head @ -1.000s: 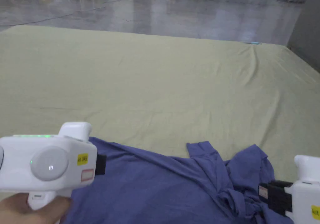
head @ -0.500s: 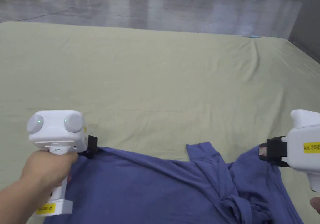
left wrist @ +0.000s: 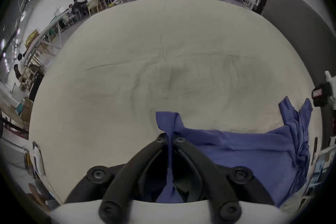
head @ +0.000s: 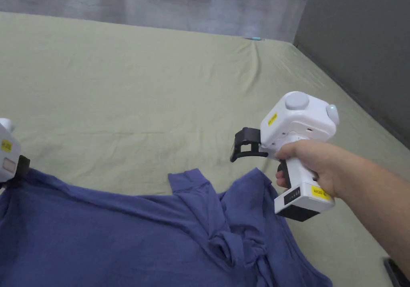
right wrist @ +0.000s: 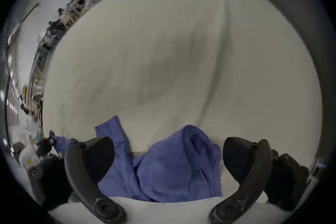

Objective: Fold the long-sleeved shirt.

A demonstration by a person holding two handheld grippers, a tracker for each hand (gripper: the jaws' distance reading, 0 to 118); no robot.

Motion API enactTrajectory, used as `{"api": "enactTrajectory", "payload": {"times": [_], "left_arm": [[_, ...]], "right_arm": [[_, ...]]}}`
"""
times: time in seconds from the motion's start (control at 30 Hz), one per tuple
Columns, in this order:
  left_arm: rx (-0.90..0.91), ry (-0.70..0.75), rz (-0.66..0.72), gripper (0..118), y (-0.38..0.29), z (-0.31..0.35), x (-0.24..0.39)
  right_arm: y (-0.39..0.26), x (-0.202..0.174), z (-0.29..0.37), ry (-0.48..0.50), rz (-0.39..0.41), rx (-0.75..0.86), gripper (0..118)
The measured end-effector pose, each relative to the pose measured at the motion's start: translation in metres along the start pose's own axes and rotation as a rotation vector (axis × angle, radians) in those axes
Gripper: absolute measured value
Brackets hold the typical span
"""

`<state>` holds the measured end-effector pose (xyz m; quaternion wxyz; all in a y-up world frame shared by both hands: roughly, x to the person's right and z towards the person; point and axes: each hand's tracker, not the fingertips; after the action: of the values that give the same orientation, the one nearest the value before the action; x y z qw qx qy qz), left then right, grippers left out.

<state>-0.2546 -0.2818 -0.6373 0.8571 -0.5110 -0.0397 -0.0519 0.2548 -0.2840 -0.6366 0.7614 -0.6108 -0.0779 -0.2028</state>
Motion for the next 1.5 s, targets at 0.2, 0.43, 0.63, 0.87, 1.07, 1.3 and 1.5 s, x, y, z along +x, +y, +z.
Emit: {"api": "enactTrajectory", "payload": {"times": [0.2,0.43,0.63,0.87,1.07,1.3,1.5], "left_arm": [[-0.024,-0.013,0.006,0,-0.007,-0.005,0.0],[0.013,-0.081,-0.003,0,-0.025,0.038,-0.012],[0.046,-0.147,-0.064,0,-0.067,0.099,-0.02],[-0.031,-0.142,-0.164,0,-0.15,0.131,-0.027],[-0.19,-0.173,-0.166,0,-0.212,0.099,-0.028],[-0.193,-0.158,-0.121,0,-0.228,0.068,-0.031],[-0.169,-0.12,-0.161,18,-0.228,0.079,-0.023]], "right_arm": [[-0.009,-0.007,-0.03,-0.027,0.025,-0.051,28],[-0.043,0.004,0.037,0.09,0.141,0.121,9],[-0.131,0.027,0.108,0.103,0.308,0.194,9],[-0.234,0.074,0.096,0.013,0.359,0.092,9],[-0.282,0.099,0.05,0.011,0.311,-0.013,9],[-0.283,0.105,0.037,0.018,0.261,-0.006,9],[-0.276,0.105,0.033,0.034,0.245,-0.001,26]]}}
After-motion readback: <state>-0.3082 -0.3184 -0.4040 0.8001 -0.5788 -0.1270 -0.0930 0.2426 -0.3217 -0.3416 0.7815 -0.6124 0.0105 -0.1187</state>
